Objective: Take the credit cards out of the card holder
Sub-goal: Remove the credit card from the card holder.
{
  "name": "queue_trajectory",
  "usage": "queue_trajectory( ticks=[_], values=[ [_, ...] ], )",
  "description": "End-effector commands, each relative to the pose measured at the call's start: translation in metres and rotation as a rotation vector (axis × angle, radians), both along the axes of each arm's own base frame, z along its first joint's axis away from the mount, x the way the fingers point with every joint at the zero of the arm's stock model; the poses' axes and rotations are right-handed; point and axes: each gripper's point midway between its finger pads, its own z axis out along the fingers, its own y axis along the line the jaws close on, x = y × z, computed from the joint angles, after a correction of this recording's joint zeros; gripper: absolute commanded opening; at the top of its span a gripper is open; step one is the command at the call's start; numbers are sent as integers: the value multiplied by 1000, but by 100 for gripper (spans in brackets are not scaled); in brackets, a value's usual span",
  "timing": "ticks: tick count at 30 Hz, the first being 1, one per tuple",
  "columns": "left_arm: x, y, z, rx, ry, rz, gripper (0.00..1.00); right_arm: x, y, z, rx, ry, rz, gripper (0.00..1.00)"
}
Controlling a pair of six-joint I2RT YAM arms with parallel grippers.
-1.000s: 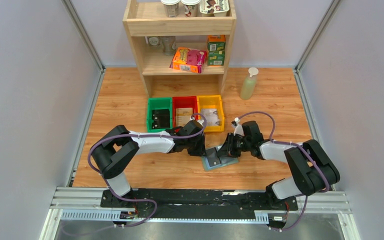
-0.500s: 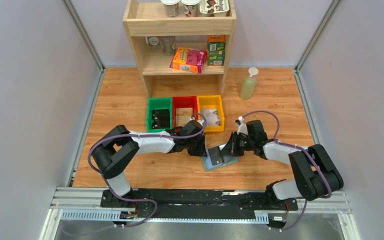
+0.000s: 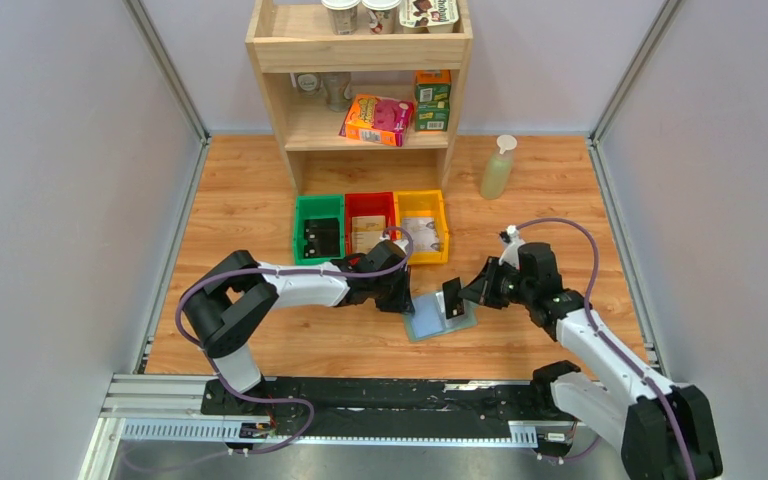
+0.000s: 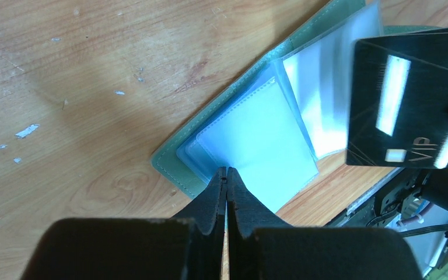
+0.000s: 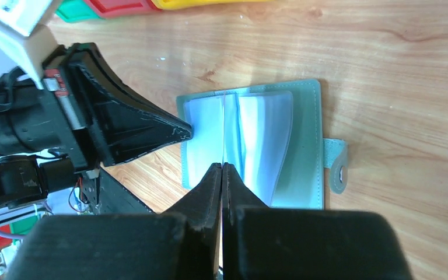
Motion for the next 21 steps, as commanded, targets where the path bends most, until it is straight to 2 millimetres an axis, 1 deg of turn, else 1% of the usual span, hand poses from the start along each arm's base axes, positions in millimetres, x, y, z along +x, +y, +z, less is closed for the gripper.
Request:
queue_trajectory(
  ticks=[1, 2, 3, 4, 5, 6, 7, 8, 9, 10, 11, 12, 13, 14, 15, 16, 17, 18, 19, 20, 21],
  values=[
    [-3, 7, 7, 7, -47, -22, 6, 3, -6, 25, 17, -61, -60, 0],
    [-1, 7, 11, 5, -64, -17, 11, 3, -4, 32, 38, -77, -64, 0],
    [2, 4, 23, -19, -93, -18, 15, 3, -3, 40, 61, -97, -67, 0],
    [4, 5, 27, -20, -112, -9, 23, 3, -2, 47, 81, -111, -74, 0],
    [7, 5, 40, -42, -142, -6, 26, 3, -1, 56, 105, -135, -78, 0],
    [10, 7, 45, -43, -165, 10, 33, 3, 1, 63, 130, -148, -85, 0],
    [11, 10, 57, -64, -192, 19, 36, 2, 2, 71, 156, -164, -91, 0],
    [16, 11, 75, -96, -241, 43, 41, 2, 3, 82, 184, -188, -100, 0],
    [16, 16, 75, -93, -248, 60, 43, 1, 3, 88, 205, -199, -111, 0],
    [16, 16, 94, -144, -281, 66, 48, 1, 3, 96, 224, -221, -119, 0],
    [19, 23, 95, -138, -302, 99, 50, 0, 3, 102, 244, -237, -133, 0],
    [21, 26, 110, -177, -339, 123, 53, 0, 3, 109, 265, -253, -147, 0],
    [19, 31, 111, -187, -343, 138, 56, 0, 3, 117, 290, -273, -161, 0],
    [20, 34, 126, -244, -377, 165, 57, 0, 2, 125, 315, -296, -174, 0],
    [20, 34, 133, -277, -397, 176, 59, -1, 3, 132, 341, -312, -186, 0],
    [18, 40, 141, -316, -411, 200, 61, -2, 2, 137, 364, -328, -199, 0],
    [19, 39, 150, -361, -433, 213, 61, -3, 4, 142, 390, -339, -204, 0],
    [16, 44, 156, -402, -443, 229, 63, -3, 4, 147, 412, -352, -215, 0],
    [17, 42, 169, -460, -466, 239, 65, -4, 4, 151, 434, -362, -227, 0],
    [13, 46, 172, -495, -468, 251, 66, -5, 5, 153, 454, -367, -234, 0],
    [13, 44, 186, -556, -490, 255, 66, -6, 6, 158, 478, -382, -240, 0]
  ],
)
